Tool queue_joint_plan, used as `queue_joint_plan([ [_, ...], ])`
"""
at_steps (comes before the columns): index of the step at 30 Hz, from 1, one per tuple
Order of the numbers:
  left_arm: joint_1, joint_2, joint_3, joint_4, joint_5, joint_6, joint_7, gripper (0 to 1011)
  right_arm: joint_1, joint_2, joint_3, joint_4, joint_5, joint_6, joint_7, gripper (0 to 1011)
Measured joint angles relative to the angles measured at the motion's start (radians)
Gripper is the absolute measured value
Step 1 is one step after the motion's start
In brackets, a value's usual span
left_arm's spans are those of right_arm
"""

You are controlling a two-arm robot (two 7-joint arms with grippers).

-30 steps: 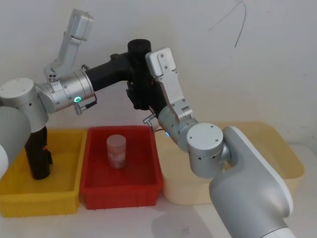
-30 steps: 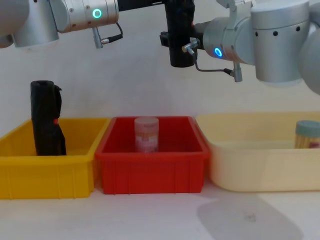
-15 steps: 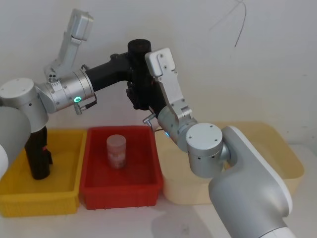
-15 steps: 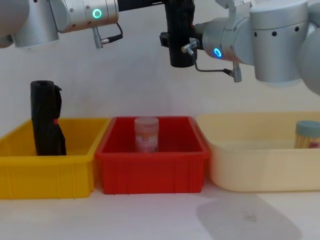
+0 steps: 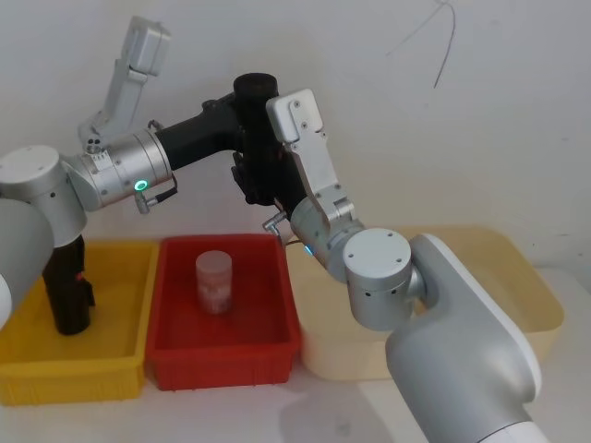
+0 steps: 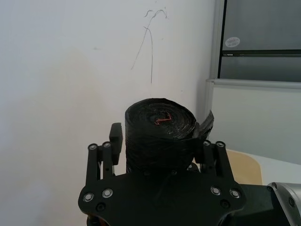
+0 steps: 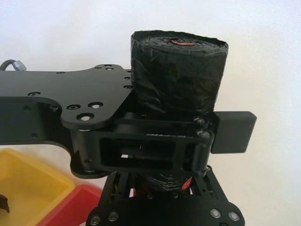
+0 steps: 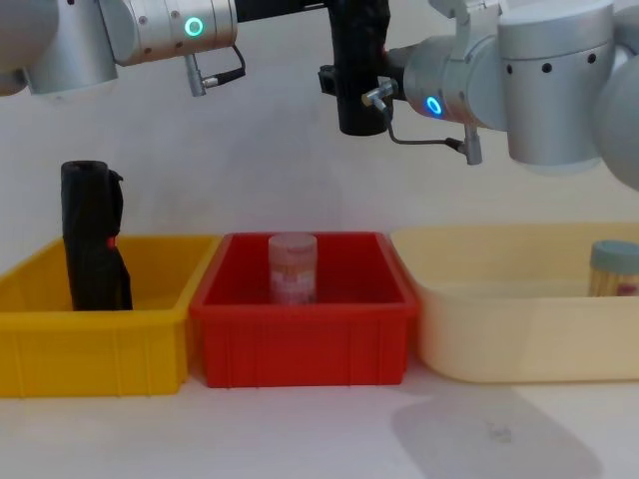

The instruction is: Pick up the garbage bag with the one hand and transfer it to the other hand.

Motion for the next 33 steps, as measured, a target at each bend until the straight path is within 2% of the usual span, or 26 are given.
queue_joint_plan([
  [4,0.0,0.0,0.0,0.0,0.0,0.0,0.0,926,0.002,-0.001,0.006,0.003,-0.003,0.0,-0.01,516],
  [8,0.0,0.0,0.0,0.0,0.0,0.0,0.0,1001,0.007,-0.002,0.014,0.008,-0.006,-0.001,-0.025,516],
  [23,0.0,0.0,0.0,0.0,0.0,0.0,0.0,1002,0.029,0.009,0.078,0.037,-0.031,0.018,-0.139,516],
  [27,0.0,0.0,0.0,0.0,0.0,0.0,0.0,1001,0.013,0.026,0.1,0.014,-0.037,0.039,-0.165,516],
  [33,0.0,0.0,0.0,0.0,0.0,0.0,0.0,1001,-0.048,0.073,0.141,-0.073,-0.044,0.092,-0.19,516],
])
